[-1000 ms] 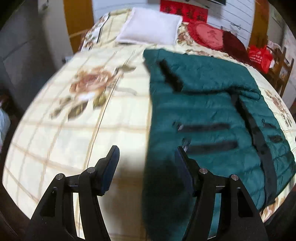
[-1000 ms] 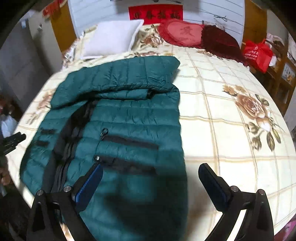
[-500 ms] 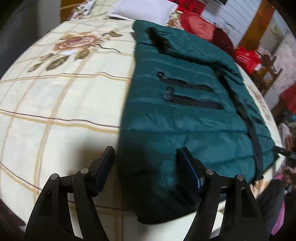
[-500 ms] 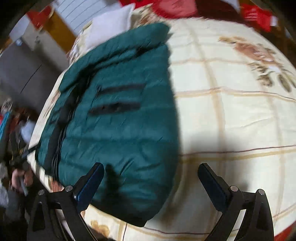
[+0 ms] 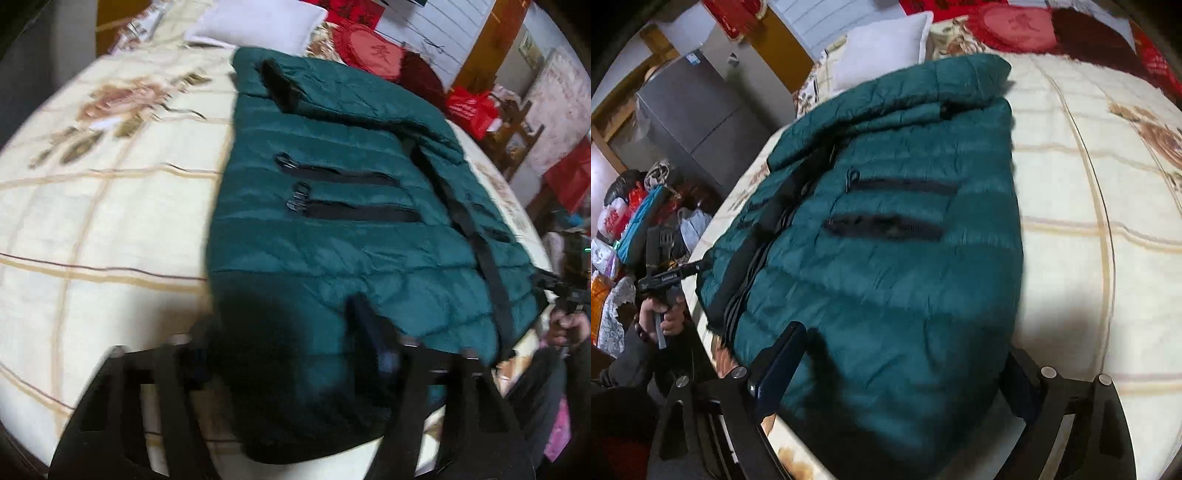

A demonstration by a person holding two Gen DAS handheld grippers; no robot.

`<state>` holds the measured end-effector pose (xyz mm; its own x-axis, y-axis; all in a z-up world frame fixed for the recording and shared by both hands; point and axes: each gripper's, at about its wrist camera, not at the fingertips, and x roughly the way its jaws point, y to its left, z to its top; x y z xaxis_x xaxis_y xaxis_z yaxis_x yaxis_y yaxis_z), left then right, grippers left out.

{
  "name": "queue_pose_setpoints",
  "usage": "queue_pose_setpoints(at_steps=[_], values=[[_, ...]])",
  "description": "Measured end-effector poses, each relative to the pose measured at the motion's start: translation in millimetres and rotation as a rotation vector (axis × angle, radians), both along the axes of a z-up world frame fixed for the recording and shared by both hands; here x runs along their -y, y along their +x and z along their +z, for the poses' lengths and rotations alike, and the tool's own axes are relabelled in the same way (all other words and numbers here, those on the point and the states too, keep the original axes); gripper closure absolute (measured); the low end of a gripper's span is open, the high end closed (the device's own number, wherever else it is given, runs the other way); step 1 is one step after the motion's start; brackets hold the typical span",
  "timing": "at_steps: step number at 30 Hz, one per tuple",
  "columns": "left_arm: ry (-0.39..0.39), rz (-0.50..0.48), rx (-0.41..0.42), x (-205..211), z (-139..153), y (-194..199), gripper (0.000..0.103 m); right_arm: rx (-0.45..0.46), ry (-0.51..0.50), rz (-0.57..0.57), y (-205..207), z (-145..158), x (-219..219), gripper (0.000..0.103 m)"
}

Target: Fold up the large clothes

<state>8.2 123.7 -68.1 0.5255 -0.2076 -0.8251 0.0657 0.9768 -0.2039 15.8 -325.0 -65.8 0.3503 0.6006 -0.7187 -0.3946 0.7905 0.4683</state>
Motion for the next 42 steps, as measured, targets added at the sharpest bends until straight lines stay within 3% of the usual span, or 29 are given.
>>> queue_pose_setpoints(at_steps=[1, 3, 5, 7, 12, 17, 18, 19, 21, 24, 28, 32, 34, 35, 36, 42], values=[[-0.001, 0.008, 0.010, -2.4, 1.7, -1.9, 0.062, 0.007, 0.002, 0.007, -1.7, -0.2, 0.3, 0.013], [-0.008, 0.023, 0.024, -6.9, 3.0, -5.8, 0.068, 0.029, -0.014, 0.016, -9.7, 0.8, 7.1, 0.024], [0.001, 0.024, 0.012, -6.1, -0.5, -5.3, 0.068, 0.058, -0.035, 0.006, -15.2, -0.6, 12.7, 0.039], [0.005, 0.028, -0.001, -4.0, -4.6, -2.0, 0.068, 0.078, -0.034, -0.010, -17.9, -1.9, 13.7, 0.042], [-0.107, 0.073, -0.016, -16.2, -7.5, 8.2, 0.060, 0.175, -0.173, 0.030, -21.8, -0.8, -3.7, 0.042], [-0.068, 0.062, -0.001, -8.5, -6.3, 6.3, 0.057, 0.183, -0.217, 0.044, -23.7, -1.7, -7.8, 0.042], [-0.059, 0.057, -0.002, -7.3, -5.8, 5.5, 0.059, 0.181, -0.234, 0.051, -25.0, 0.7, -9.5, 0.046], [-0.055, 0.053, -0.002, -7.1, -5.6, 5.0, 0.074, 0.185, -0.245, 0.051, -27.0, 4.8, -11.1, 0.054], [-0.048, 0.036, 0.014, -5.2, -1.2, 0.9, 0.087, 0.184, -0.264, 0.044, -32.2, 17.8, -15.2, 0.063], [-0.003, 0.019, 0.023, 1.8, -0.3, -2.0, 0.087, 0.142, -0.308, 0.035, -35.3, 24.6, -21.9, 0.070], [-0.016, 0.012, 0.009, -0.8, 0.0, -6.7, 0.087, 0.131, -0.225, -0.032, -39.8, 32.6, -12.0, 0.075], [0.016, 0.039, -0.004, 0.1, -2.5, -4.7, 0.077, 0.092, -0.244, -0.046, -41.7, 29.3, -12.4, 0.075], [0.040, 0.076, -0.004, 0.7, -4.1, -4.5, 0.065, 0.050, -0.309, -0.037, -35.9, 20.9, -19.8, 0.071], [0.041, 0.089, -0.002, 0.8, -4.8, -5.1, 0.064, 0.023, -0.329, -0.033, -32.3, 16.9, -22.0, 0.060], [0.040, 0.098, -0.001, 0.9, -5.3, -5.1, 0.063, 0.001, -0.337, -0.022, -29.5, 13.2, -23.6, 0.057], [0.047, 0.113, 0.009, 1.6, -7.6, -4.1, 0.058, -0.039, -0.318, 0.023, -21.9, 5.3, -29.0, 0.051]])
